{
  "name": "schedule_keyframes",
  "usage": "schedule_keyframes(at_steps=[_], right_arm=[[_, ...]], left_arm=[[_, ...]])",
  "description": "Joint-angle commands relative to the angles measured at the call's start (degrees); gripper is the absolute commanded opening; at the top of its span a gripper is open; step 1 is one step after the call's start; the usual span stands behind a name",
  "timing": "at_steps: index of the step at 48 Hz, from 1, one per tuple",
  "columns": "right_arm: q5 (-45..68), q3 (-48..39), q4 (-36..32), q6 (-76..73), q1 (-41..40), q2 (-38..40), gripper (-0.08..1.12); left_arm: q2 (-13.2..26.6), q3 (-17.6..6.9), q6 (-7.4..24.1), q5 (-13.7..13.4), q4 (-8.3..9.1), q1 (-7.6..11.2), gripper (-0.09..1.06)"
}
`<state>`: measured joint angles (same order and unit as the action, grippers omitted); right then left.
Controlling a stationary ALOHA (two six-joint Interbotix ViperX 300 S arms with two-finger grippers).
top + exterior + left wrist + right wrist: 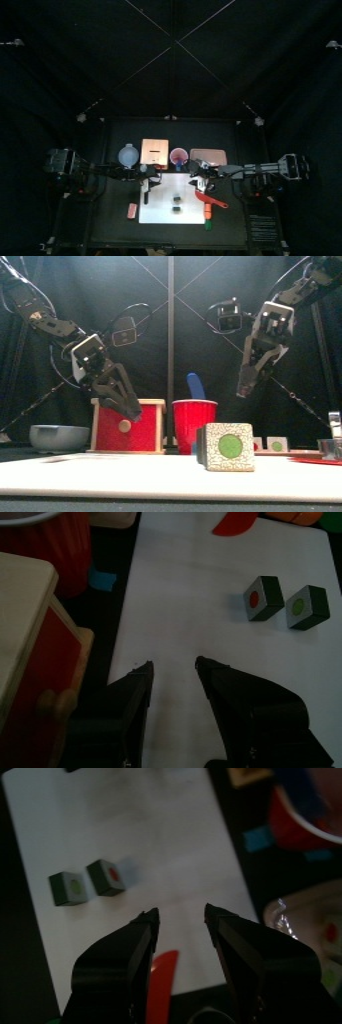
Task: Place sushi on board then cut the sushi with the knife then place the pieces on the plate
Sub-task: Place the 4 sushi pieces on the plate
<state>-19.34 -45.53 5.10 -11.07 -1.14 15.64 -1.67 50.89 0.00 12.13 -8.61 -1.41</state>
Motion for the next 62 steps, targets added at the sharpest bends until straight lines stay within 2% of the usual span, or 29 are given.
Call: schedule_keyframes(at_steps=[1, 13, 35, 62], right_arm=[[3.34, 1.85, -1.14, -0.26, 3.87, -0.97, 0.79], [5.27, 5.01, -1.67, -0.18, 8.17, -5.89, 0.79], [5.45, 11.34, -5.27, 0.35, 9.84, -16.7, 0.79], [5.1, 13.54, -5.01, 0.26, 10.9, -21.62, 0.79]], left_arm=[[-0.35, -1.23, 0.0, 0.18, -0.09, -0.18, 0.79], [-0.44, -1.23, 0.0, 0.26, -0.09, -0.26, 0.79], [-0.35, -0.97, 0.0, 0.18, -0.09, -0.26, 0.79], [-0.35, -0.53, 0.09, 0.18, -0.09, -0.26, 0.79]])
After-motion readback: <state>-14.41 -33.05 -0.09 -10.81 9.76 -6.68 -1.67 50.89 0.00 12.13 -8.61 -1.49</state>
